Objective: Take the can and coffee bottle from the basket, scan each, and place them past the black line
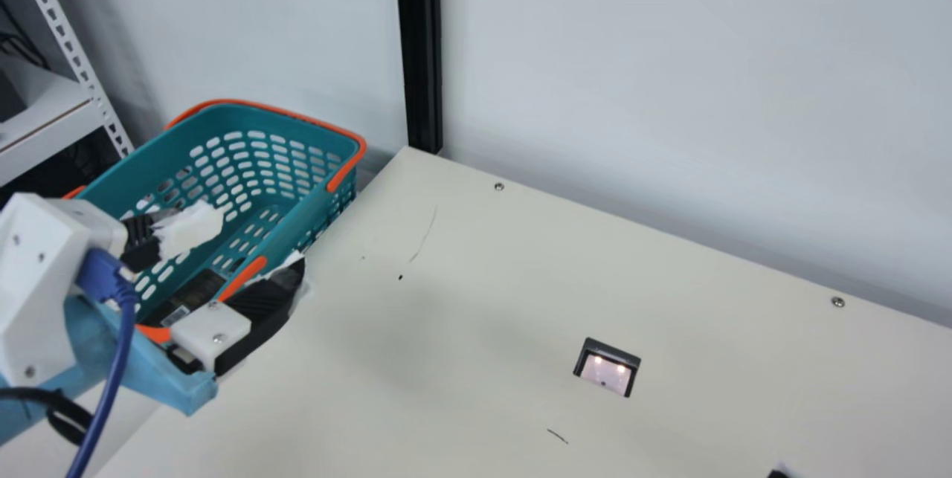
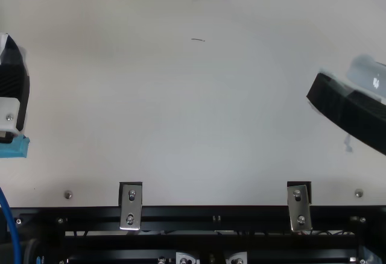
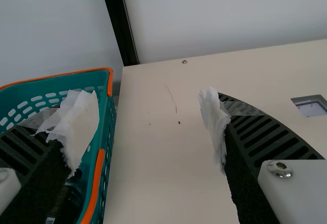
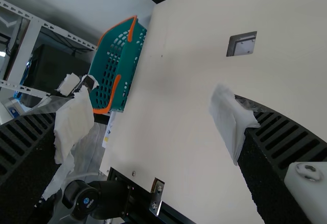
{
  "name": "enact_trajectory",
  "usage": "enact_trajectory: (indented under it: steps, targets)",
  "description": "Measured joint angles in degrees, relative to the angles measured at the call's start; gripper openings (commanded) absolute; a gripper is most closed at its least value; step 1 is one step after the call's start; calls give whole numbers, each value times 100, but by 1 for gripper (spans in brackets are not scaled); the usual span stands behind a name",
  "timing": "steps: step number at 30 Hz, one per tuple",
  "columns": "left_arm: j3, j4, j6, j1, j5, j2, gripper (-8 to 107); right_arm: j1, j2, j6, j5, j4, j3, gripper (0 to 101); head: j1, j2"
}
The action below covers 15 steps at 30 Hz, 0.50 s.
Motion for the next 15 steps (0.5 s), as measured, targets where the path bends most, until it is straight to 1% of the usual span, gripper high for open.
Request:
enact_trajectory:
  steps: [10,12,15]
  targets:
    - [0,33,-35,-35,-17,-12,90,0,0,0,0,0,0,101,29,0]
    - [-47,177,-201,-78,-41,15,90,0,0,0,0,0,0,101,0,0]
    - [-250,294,-489,-89,-71,142,90,0,0,0,0,0,0,101,0,0]
